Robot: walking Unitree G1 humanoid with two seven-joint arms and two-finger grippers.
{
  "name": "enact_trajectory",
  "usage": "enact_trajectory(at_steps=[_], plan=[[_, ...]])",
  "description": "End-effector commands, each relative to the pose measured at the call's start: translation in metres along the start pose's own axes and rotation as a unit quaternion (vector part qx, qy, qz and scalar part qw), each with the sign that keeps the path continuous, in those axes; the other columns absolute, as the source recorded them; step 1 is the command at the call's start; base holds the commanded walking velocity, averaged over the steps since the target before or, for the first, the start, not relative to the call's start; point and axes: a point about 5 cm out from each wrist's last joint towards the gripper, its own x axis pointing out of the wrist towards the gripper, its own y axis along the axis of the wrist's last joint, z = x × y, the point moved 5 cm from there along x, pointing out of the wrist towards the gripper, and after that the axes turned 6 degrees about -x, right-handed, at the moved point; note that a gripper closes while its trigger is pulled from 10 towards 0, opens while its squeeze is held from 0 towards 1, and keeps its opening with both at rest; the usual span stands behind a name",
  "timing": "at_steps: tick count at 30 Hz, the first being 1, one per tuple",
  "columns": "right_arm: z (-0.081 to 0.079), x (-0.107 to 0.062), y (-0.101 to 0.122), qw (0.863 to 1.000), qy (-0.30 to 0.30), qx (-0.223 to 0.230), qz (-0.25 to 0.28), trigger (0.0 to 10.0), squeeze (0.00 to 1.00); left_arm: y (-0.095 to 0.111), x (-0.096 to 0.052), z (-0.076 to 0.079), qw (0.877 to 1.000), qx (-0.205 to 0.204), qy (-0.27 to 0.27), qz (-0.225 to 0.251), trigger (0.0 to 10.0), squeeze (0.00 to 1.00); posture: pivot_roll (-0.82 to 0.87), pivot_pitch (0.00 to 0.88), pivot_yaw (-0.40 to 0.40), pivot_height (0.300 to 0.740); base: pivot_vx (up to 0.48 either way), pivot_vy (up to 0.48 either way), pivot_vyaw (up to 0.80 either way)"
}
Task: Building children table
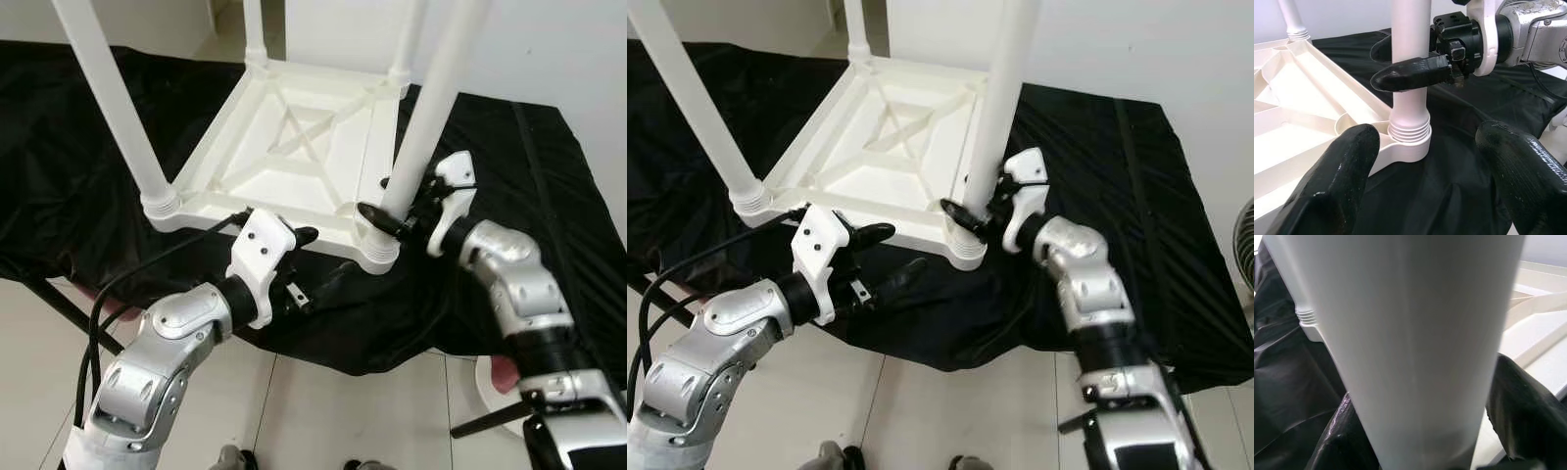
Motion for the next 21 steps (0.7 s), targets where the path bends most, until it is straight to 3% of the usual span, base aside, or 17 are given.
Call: enact_trajectory(at_steps=[1,2,4,8,14,17,19,20,21], plan=[[-0.011,0.005,-0.007,0.999,0.048,0.006,-0.013,10.0,0.0,-0.001,-0.001,-0.01,0.999,0.002,0.044,-0.004,10.0,0.0,-0.02,0.144,0.048,0.74,0.0,0.0,0.0],[-0.011,0.005,-0.007,0.999,0.048,0.006,-0.013,10.0,0.0,-0.001,-0.001,-0.01,0.999,0.002,0.044,-0.004,10.0,0.0,-0.02,0.144,0.048,0.74,0.0,0.0,0.0],[-0.016,0.01,-0.011,0.996,0.081,0.013,-0.021,0.0,0.0,-0.001,-0.002,-0.011,0.999,0.003,0.047,-0.004,10.0,0.0,-0.01,0.145,0.045,0.74,0.0,0.0,0.0],[-0.016,0.011,-0.011,0.996,0.084,0.015,-0.021,0.0,0.0,0.0,-0.002,-0.011,0.999,0.003,0.047,-0.004,10.0,0.0,-0.01,0.145,0.044,0.74,0.0,0.0,0.0],[-0.004,0.014,-0.027,0.998,0.016,0.018,-0.055,0.0,0.0,-0.001,-0.003,-0.011,0.999,0.001,0.05,-0.004,10.0,0.0,-0.01,0.146,0.041,0.74,0.0,0.0,0.0],[0.005,0.013,-0.037,0.996,-0.034,0.019,-0.077,0.0,0.0,-0.001,-0.002,-0.011,0.999,-0.001,0.05,-0.003,10.0,0.0,-0.01,0.146,0.041,0.74,0.0,0.0,0.0],[0.014,0.009,-0.046,0.989,-0.108,0.03,-0.097,0.0,0.0,-0.001,-0.002,-0.011,0.999,-0.002,0.051,-0.004,10.0,0.0,-0.02,0.149,0.033,0.74,0.0,0.0,0.0],[0.014,0.009,-0.046,0.989,-0.108,0.03,-0.097,0.0,0.0,-0.001,-0.002,-0.011,0.999,-0.002,0.051,-0.004,10.0,0.0,-0.02,0.149,0.033,0.74,0.0,0.0,0.0],[0.02,0.003,-0.053,0.977,-0.173,0.049,-0.117,0.0,0.0,-0.002,-0.002,-0.01,0.999,-0.003,0.051,-0.004,10.0,0.0,-0.02,0.152,0.034,0.74,0.0,0.0,0.0]])
